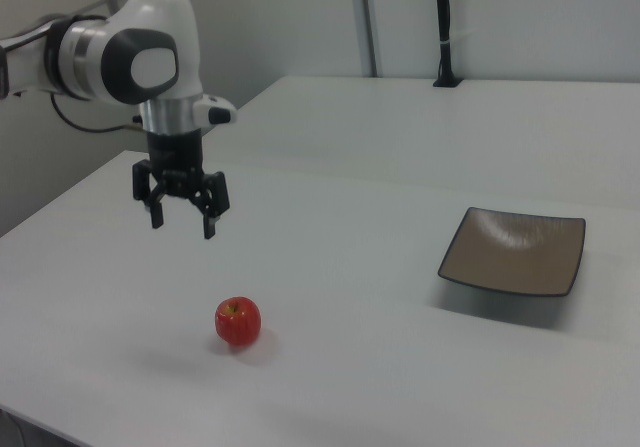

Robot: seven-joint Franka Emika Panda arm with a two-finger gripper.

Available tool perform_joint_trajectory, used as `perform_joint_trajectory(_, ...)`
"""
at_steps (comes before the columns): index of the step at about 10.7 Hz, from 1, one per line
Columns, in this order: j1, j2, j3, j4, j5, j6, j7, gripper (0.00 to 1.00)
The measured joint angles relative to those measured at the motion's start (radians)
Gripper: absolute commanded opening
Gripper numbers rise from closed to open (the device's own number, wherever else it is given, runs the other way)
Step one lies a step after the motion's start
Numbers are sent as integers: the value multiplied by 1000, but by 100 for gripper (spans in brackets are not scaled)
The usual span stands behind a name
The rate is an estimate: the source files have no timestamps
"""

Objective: Apples placed on a ceramic plate
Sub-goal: 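Move the open gripper toward the red apple, then lower the open gripper around the red apple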

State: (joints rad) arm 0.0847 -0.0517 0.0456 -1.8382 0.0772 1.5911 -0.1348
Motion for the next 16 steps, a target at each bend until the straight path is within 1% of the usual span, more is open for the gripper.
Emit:
perform_joint_trajectory(2, 0, -2, 37, -58, 0, 23, 5, 100)
perform_joint_trajectory(4, 0, -3, 49, -135, -6, 110, 7, 100)
perform_joint_trajectory(6, 0, -3, 59, -214, -46, 215, 28, 100)
perform_joint_trajectory(8, 0, -3, 63, -275, -74, 320, 40, 100)
perform_joint_trajectory(10, -1, -3, 63, -336, -139, 435, 66, 100)
perform_joint_trajectory(12, -2, -2, 63, -390, -181, 530, 98, 100)
perform_joint_trajectory(16, -6, 23, 63, -436, -186, 646, 104, 100)
